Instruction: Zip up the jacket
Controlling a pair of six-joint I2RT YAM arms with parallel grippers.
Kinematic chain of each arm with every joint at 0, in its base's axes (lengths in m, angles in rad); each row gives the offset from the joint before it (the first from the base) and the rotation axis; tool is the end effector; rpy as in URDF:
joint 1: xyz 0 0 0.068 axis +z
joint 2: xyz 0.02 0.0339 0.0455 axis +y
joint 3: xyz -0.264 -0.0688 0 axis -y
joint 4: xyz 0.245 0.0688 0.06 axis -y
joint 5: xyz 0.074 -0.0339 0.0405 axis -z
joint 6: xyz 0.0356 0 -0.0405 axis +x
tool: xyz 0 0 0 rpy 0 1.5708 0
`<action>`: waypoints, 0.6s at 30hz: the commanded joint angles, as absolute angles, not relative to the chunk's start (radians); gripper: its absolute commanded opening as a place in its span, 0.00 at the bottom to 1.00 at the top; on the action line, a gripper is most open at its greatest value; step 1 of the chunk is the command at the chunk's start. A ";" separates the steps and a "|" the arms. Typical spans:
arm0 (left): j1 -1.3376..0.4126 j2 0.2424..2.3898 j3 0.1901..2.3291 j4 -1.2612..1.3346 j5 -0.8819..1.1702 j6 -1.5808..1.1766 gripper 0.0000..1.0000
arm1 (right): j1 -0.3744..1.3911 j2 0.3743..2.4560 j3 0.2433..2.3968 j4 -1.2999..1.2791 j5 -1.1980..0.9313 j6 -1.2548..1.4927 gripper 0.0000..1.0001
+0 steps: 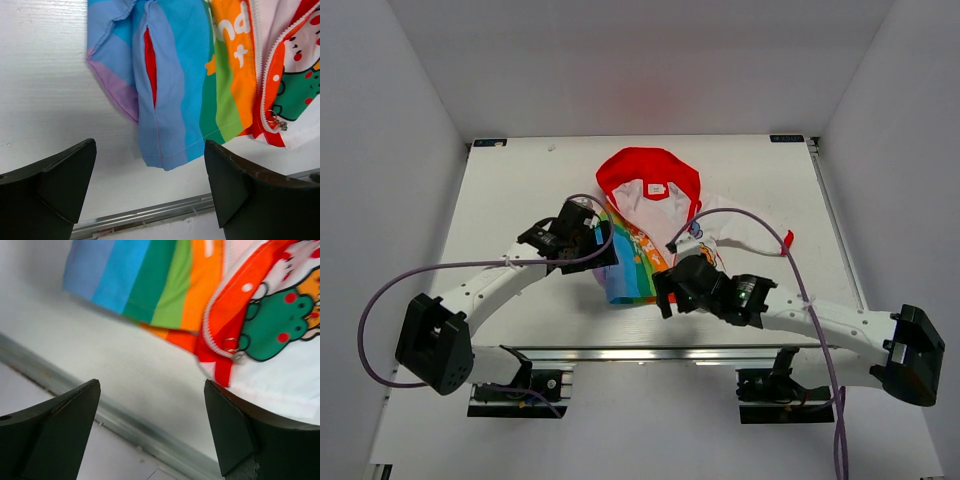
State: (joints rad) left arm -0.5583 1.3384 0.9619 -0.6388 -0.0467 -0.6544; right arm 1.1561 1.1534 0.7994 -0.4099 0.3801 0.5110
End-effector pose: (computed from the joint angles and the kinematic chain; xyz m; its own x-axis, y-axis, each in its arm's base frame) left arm 0.2272 -0.1400 0.2430 -0.8811 -0.1665 -0.4426 -0.0354 0.9565 -0.2895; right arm 0.1091 0.2152 0.2521 -0.6060 -0.2493 -0.7554 -0.5109 0.8499 0.1293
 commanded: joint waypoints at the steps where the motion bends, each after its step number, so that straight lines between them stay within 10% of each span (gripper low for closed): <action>1: -0.554 1.290 0.943 -0.584 -0.002 -0.627 0.98 | 1.054 1.141 0.755 -0.333 0.322 0.460 0.89; 6: -0.554 1.276 0.933 -0.595 -0.002 -0.626 0.98 | 0.790 1.208 0.678 -0.123 0.046 0.345 0.89; 18: -0.554 1.218 0.890 -0.584 -0.021 -0.640 0.98 | 0.787 1.372 0.608 -0.035 -0.215 0.354 0.89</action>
